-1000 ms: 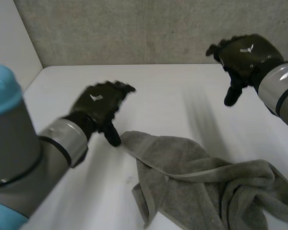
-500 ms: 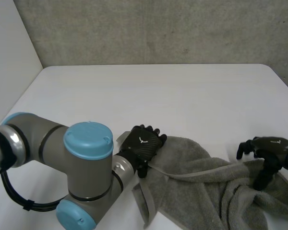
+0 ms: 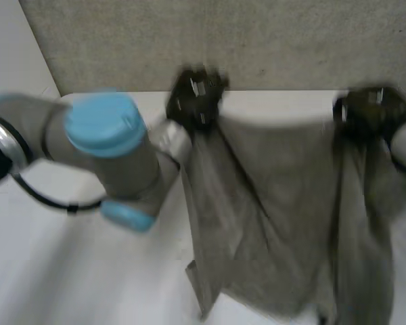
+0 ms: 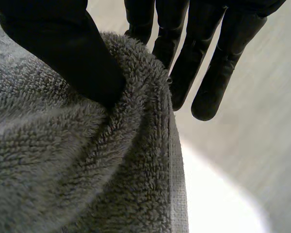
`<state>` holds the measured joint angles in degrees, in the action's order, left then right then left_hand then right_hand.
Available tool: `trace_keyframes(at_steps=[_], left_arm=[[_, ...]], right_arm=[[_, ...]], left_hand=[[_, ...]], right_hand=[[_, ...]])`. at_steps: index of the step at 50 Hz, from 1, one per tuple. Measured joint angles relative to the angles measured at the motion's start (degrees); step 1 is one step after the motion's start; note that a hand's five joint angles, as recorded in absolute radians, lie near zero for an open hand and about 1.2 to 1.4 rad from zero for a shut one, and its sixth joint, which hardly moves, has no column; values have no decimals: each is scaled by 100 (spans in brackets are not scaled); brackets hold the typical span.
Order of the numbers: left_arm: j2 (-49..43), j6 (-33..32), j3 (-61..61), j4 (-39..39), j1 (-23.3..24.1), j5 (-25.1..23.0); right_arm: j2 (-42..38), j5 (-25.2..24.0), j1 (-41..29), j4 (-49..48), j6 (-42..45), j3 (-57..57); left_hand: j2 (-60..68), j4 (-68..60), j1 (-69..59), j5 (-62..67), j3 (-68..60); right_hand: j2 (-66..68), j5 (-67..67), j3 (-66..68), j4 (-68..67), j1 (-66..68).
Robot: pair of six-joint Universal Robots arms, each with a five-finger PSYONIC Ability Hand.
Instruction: Fold the towel.
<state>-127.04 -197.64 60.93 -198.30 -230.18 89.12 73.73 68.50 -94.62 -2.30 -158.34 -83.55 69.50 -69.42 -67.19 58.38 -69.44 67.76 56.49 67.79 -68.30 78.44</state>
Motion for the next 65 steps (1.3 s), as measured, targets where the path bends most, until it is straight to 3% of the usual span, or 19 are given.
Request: trace_keyframes(at_steps=[3,9,16,22,30,32,33,35,36,37,41,54,60,65], left_arm=[[72,0,-954,-349,-234,352],[194,14,-1587,-578,-509,742],[679,34,-862,-508,-903,914],[1171,7,1012,-428,-1016,640],[1510,-31,3400,-426,-948,236],[1526,-44,3723,-426,-924,201],[1544,-69,4128,-447,-890,172],[1550,-81,4311,-463,-875,166],[1559,-86,4446,-484,-866,167],[1561,-86,4500,-493,-863,169],[1573,-68,4484,-551,-882,179],[1288,-54,3421,-942,-839,26],[673,-72,2381,-761,-749,-749],[-71,-99,1232,-67,-735,-1444]], right_arm=[[73,582,-484,-1491,-747,583],[243,1038,-806,-2378,-1195,927],[190,1119,-1109,-1321,-647,1016],[-17,1109,-1424,-373,84,530],[-679,1111,-1642,228,248,-90],[-821,1104,-1661,331,243,-174],[-945,1093,-1670,429,234,-258],[-1005,1078,-1667,488,224,-324],[-1025,1057,-1661,524,215,-389],[-1018,1039,-1658,537,210,-432],[-806,925,-1651,523,207,-609],[869,212,-1658,444,235,-1190],[1541,143,-1658,479,254,-1353],[1998,150,-1659,491,265,-1511]], left_hand=[[16,-22,-25,23,-15],[22,-26,-27,49,-21],[27,-28,-196,112,-24],[27,-29,-196,113,-26],[-58,59,-152,79,60],[-647,556,380,-422,553],[-2186,2173,2185,-2064,2148],[-3378,3356,3301,-3144,3310],[-4698,4698,4560,-4581,4676],[-4698,4698,4560,-4581,4676],[-5436,5438,5162,-5333,5437],[-5634,5627,5347,-5519,5613],[-5084,5084,4829,-4982,5080],[-4747,4746,4529,-4645,4739]], right_hand=[[0,0,3,0,5],[0,2,3,0,7],[0,10,6,-1,17],[1,11,18,-2,18],[1,12,33,-2,18],[1,12,33,-2,18],[1,12,33,-2,18],[1,12,34,-2,18],[0,12,43,-2,18],[0,12,44,-2,18],[0,12,46,-2,18],[0,14,46,-2,18],[0,16,46,-2,18],[0,16,46,-2,18]])
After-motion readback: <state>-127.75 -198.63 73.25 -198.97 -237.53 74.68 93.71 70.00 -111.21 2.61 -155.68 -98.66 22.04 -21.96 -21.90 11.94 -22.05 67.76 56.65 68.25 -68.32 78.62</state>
